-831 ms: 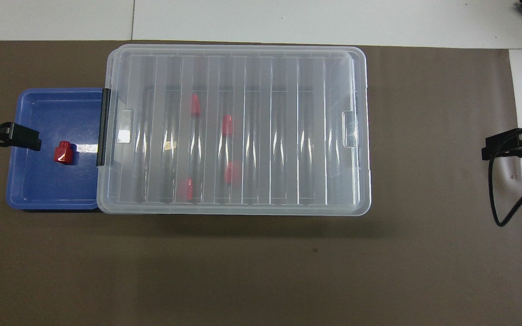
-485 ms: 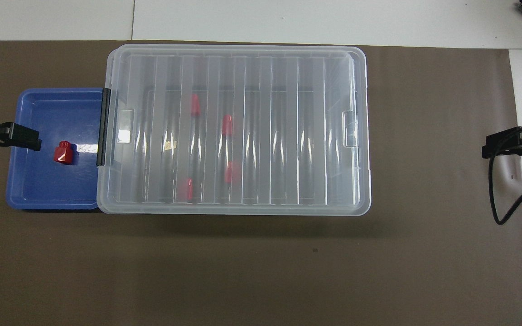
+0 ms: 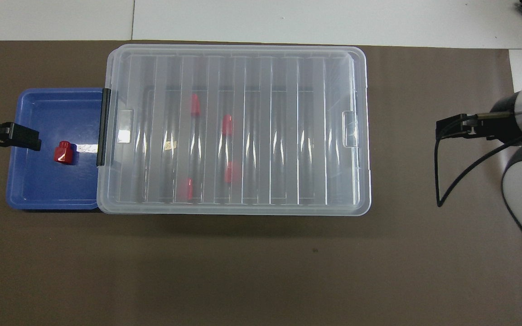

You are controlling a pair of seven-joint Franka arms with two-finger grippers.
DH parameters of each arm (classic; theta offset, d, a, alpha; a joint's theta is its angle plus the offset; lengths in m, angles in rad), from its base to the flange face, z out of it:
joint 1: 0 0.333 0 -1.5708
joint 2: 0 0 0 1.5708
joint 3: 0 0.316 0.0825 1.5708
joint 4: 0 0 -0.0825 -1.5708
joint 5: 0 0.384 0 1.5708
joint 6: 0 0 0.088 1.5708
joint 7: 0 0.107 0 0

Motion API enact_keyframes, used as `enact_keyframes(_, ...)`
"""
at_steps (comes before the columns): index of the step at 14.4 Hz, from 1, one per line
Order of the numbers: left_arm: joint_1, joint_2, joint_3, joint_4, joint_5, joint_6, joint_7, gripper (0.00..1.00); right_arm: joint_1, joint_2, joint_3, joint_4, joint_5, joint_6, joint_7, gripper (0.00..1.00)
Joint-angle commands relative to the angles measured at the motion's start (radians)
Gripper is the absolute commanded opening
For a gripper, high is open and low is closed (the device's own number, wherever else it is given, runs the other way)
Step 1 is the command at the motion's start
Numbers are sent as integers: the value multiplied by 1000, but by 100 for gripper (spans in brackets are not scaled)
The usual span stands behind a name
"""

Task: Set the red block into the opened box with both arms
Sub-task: 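Reach the right gripper to the clear lid's edge and grasp it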

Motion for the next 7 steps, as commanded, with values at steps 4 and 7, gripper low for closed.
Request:
enact_keyframes(4,-1,-15,-1,-7,19,-3,-11,100,75,149,3,-8,54,229,68,100)
enact_keyframes(7,-1,-15,1,-7,19,-3,-11,100,80,180,3,-25,53,263,54,100)
